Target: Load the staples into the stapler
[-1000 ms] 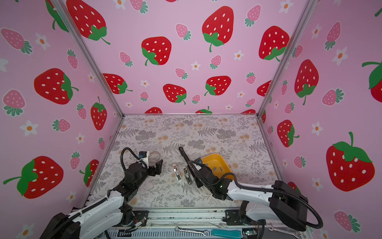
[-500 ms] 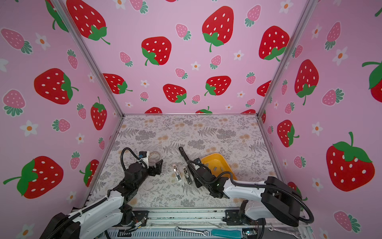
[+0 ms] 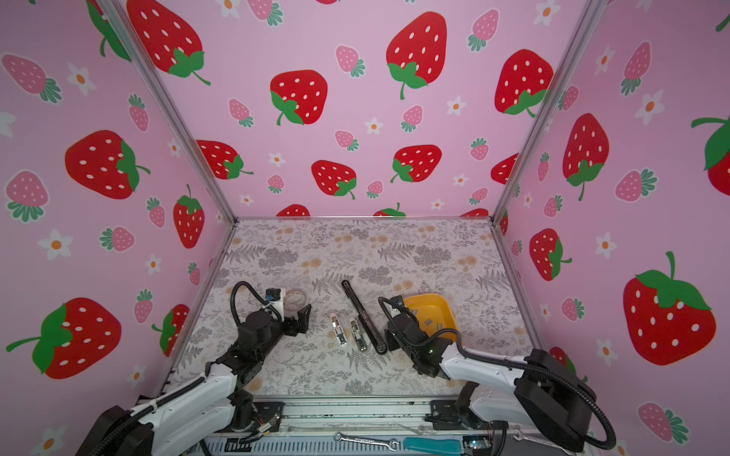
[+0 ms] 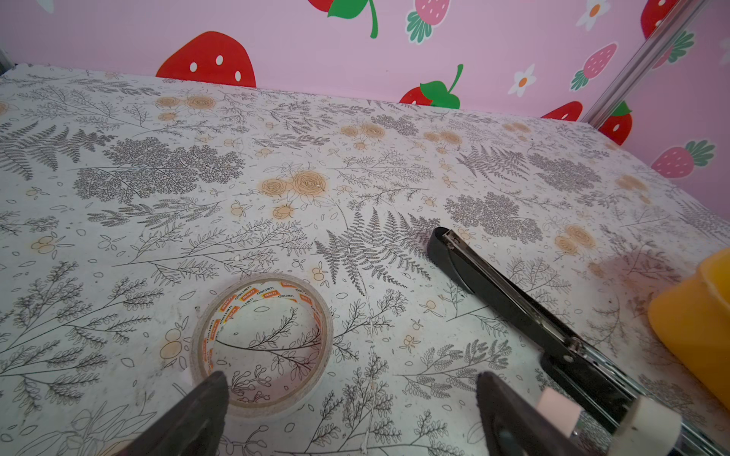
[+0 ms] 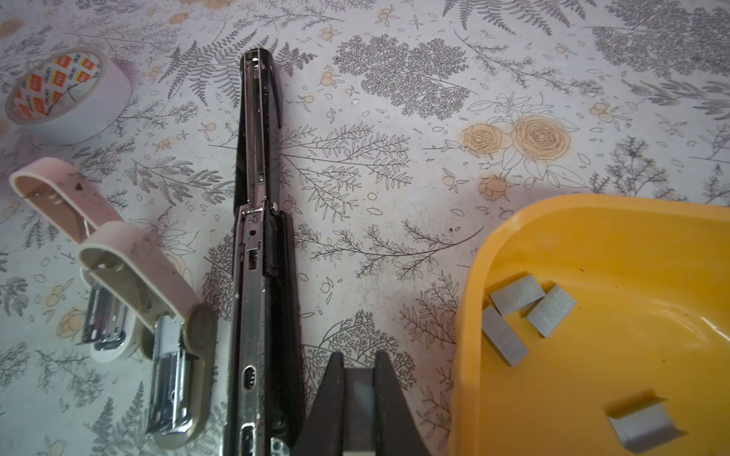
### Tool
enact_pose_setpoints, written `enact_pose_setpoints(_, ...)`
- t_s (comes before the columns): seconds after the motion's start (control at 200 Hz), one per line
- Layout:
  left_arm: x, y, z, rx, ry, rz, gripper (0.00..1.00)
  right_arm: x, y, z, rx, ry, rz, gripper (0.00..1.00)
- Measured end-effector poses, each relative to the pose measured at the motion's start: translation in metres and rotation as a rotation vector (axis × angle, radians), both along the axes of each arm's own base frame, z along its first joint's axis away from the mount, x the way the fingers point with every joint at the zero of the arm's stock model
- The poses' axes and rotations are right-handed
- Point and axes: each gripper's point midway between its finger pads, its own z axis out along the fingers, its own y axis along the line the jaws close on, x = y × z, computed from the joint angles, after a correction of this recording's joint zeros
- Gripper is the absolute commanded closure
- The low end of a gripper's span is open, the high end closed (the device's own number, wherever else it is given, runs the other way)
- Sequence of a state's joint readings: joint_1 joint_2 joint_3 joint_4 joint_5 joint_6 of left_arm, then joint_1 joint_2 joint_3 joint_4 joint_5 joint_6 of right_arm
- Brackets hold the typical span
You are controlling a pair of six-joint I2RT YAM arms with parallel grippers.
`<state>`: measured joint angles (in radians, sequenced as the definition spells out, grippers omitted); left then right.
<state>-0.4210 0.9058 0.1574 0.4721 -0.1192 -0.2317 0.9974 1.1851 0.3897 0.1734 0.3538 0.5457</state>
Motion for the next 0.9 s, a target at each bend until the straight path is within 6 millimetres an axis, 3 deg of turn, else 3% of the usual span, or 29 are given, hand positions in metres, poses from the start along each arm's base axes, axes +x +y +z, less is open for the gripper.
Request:
enact_pose_setpoints(0.26, 0.000, 0.000, 0.000, 0.000, 0.000, 0.000, 0.01, -0.009, 0.009, 0.001, 0.023, 0.004, 0.063, 0.97)
enact_pose_setpoints(0.58, 0.000, 0.000, 0.000, 0.000, 0.000, 0.000, 0.01, -0.029, 0.031, 0.018, 0.077, -0.053, 0.177, 0.97)
enact_pose_setpoints(0.9, 0.000, 0.000, 0.000, 0.000, 0.000, 0.000, 0.01, -0.045, 0.044, 0.016, 0.070, -0.059, 0.249, 0.97)
